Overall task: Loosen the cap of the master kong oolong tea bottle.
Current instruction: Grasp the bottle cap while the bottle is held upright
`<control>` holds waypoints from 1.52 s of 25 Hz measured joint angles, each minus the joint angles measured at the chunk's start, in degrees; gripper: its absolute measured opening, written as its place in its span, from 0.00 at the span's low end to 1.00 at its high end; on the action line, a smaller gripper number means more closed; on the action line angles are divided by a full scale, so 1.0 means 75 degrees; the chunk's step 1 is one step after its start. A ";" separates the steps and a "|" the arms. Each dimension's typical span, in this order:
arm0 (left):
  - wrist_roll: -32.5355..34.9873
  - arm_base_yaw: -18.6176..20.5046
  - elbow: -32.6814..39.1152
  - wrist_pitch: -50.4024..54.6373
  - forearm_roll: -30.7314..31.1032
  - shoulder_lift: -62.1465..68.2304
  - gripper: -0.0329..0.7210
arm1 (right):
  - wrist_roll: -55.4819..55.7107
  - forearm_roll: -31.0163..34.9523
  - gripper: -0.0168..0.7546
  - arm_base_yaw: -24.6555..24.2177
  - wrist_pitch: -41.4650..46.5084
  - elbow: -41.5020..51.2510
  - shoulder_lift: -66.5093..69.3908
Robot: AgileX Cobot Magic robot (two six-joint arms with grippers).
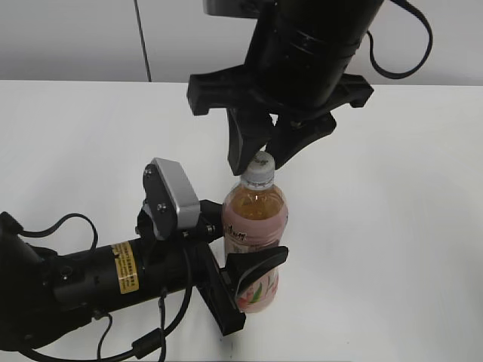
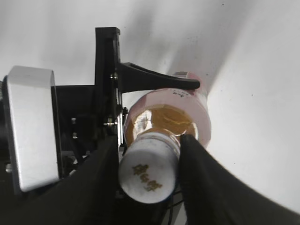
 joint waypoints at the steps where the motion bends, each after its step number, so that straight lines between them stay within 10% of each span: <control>1: 0.0000 0.0000 0.0000 0.0000 0.0000 0.0000 0.55 | -0.0090 -0.0031 0.39 0.0000 0.0011 0.0000 0.0000; 8: 0.0000 0.0000 0.0000 0.0000 0.0000 0.0000 0.55 | -0.1615 -0.0031 0.38 0.0000 0.0011 0.0000 0.0000; 23: 0.0000 0.0000 0.0000 0.0000 0.0000 0.0000 0.55 | -1.0186 0.0105 0.38 0.0000 0.0039 0.0000 0.0000; 38: -0.0010 0.0000 0.0000 0.0000 0.0000 0.0000 0.55 | -1.1473 0.0072 0.38 0.0008 0.0046 0.0008 -0.0156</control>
